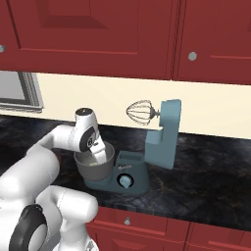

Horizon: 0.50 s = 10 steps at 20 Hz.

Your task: Add butter and sugar cubes to the stand mixer bowl and then turn on the stand mixer to begin making frosting.

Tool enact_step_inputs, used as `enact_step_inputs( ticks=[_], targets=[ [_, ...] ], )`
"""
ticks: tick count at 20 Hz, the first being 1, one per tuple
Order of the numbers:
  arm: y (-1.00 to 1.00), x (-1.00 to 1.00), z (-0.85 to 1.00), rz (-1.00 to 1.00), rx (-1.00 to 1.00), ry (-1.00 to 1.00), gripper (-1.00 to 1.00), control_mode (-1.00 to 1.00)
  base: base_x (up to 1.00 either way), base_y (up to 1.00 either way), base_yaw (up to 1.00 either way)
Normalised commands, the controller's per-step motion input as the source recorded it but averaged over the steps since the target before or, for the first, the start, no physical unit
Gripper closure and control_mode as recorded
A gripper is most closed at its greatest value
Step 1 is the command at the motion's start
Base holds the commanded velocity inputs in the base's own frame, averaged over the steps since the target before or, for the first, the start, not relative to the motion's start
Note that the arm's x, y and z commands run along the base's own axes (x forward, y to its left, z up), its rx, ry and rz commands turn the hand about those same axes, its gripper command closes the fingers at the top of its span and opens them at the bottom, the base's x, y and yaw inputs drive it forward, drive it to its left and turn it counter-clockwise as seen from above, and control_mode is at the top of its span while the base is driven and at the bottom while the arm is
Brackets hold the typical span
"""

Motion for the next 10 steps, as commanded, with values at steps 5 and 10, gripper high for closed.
enact_step_inputs(
  ticks=[5,10],
  targets=[
    [-0.07,-0.05,0.04,0.00,0.00,0.00,-1.00,-1.00,0.00,0.00,0.00],
    [-0.10,-0.18,0.20,0.00,0.00,0.00,-1.00,-1.00,0.00,0.00,0.00]
  ],
)
